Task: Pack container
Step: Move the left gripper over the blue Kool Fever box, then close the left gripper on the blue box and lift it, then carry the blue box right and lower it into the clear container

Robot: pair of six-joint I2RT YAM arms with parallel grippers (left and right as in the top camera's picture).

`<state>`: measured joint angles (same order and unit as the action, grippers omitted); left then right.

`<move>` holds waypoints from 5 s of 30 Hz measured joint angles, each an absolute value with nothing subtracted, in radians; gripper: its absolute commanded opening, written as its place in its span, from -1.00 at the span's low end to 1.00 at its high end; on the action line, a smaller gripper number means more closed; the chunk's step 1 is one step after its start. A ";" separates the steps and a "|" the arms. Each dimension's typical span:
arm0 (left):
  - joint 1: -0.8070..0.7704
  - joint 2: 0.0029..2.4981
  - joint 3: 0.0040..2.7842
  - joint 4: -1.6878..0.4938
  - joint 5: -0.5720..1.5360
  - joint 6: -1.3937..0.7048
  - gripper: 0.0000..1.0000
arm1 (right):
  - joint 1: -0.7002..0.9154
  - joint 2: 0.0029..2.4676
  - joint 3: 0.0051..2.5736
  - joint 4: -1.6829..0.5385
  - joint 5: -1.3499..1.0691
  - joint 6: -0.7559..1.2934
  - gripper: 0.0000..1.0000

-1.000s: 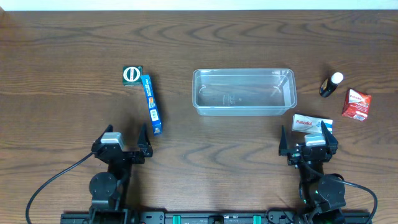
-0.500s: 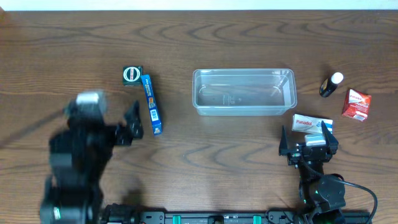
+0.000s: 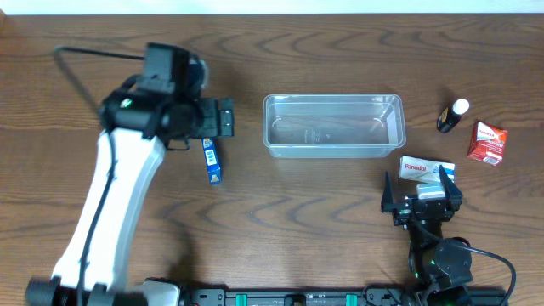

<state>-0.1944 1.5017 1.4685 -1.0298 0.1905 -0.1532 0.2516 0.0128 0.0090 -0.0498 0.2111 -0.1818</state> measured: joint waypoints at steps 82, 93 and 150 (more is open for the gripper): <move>-0.209 1.635 1.116 -0.598 -0.079 -0.337 -0.34 | 0.252 0.013 0.009 -0.050 0.211 -0.182 0.99; -0.209 1.635 1.116 -0.598 -0.079 -0.332 -0.59 | 0.252 0.013 0.009 -0.050 0.211 -0.182 0.99; -0.673 1.533 1.239 -0.256 0.163 0.540 -0.37 | 0.252 0.013 0.009 -0.050 0.211 -0.182 0.99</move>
